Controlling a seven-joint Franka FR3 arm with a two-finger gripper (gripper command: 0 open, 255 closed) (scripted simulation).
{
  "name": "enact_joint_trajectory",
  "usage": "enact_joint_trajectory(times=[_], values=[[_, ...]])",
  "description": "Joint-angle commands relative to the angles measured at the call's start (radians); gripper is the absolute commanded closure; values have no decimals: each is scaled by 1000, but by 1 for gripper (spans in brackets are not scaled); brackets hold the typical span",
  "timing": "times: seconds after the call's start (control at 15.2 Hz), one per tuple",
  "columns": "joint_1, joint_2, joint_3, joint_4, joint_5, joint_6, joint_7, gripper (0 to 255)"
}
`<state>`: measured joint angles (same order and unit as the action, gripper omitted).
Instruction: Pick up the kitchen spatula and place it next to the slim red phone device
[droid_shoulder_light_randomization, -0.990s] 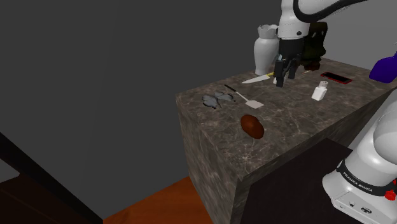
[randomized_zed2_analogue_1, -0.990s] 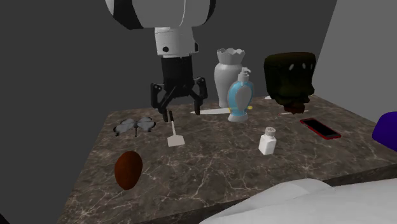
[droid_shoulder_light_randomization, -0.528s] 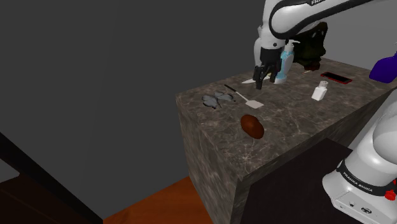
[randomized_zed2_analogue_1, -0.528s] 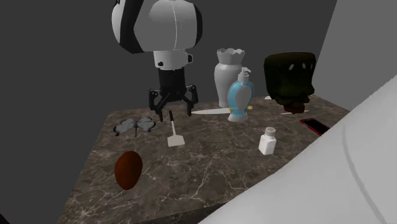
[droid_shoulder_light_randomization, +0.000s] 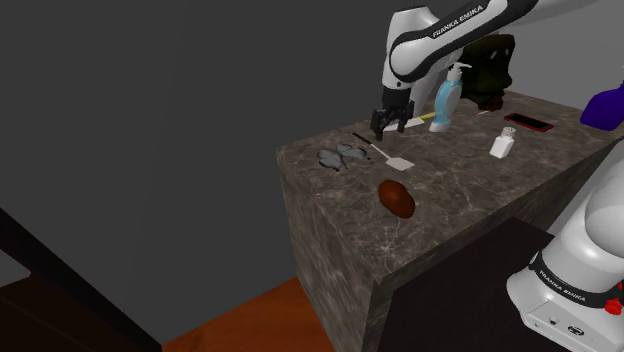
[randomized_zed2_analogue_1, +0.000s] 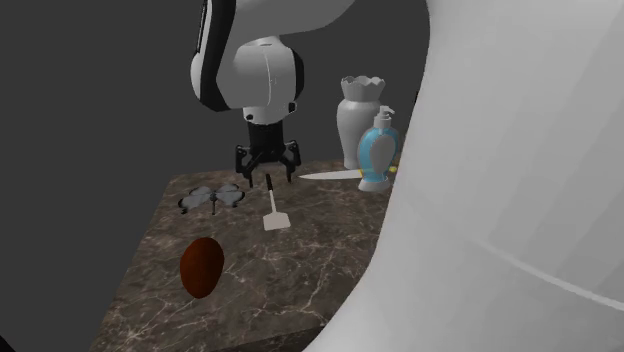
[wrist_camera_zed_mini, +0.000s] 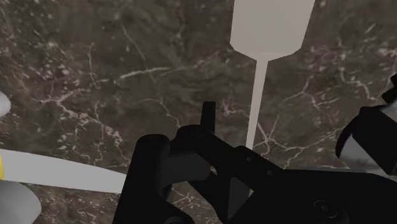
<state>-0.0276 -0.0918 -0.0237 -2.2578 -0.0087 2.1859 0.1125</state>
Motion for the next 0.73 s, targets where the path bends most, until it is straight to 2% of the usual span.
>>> enact_joint_trajectory(times=[0.0,0.2,0.66], values=[[-6,64,-5,34,-1,52,14,0],[-10,142,-9,91,-1,96,33,0],[-11,206,-9,61,2,191,31,0]])
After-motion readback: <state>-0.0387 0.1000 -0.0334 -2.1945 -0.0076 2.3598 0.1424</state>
